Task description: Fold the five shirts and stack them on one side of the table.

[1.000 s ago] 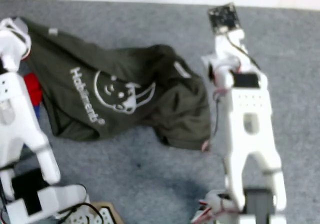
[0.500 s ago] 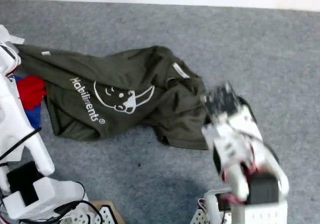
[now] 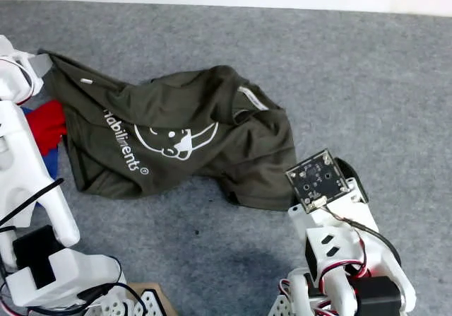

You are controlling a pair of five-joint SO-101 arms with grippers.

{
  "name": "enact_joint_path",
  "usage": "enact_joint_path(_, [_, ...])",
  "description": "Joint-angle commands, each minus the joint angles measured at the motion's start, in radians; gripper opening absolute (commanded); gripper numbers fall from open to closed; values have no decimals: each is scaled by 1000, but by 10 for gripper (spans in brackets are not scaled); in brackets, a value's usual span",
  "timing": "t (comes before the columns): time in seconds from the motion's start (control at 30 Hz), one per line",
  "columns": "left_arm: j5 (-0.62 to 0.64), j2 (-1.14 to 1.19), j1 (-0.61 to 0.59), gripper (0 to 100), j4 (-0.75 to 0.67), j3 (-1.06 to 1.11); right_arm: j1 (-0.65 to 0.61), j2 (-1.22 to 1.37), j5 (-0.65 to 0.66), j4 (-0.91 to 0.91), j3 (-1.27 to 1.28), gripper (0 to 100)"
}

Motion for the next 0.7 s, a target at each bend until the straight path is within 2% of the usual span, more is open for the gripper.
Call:
enact_joint_path(0.0, [-12,-21,-19,309,-21,-45,-4,-4,8,-4,-2,220])
enact_joint_path(0.1, [-11,-8,-65,309,-38,-114,-7,-2,8,-4,-1,220])
enact_joint_path(0.23, [-15,51,-68,311,-233,-147,-7,-2,8,-4,-7,220])
enact_joint_path(0.27, [-46,68,-68,312,-264,-151,-7,-2,8,-2,-8,220])
enact_joint_path(0.33, [-193,79,-62,309,-269,-154,-7,-2,8,2,-7,220])
enact_joint_path(0.4, [-258,84,-35,309,-247,-153,-4,-2,8,2,-2,220])
enact_joint_path(0.47, [-229,88,-25,309,-178,-140,-4,-2,8,2,-1,220])
enact_joint_path(0.67, [-21,82,-2,309,48,-61,-7,-2,8,-1,-2,220])
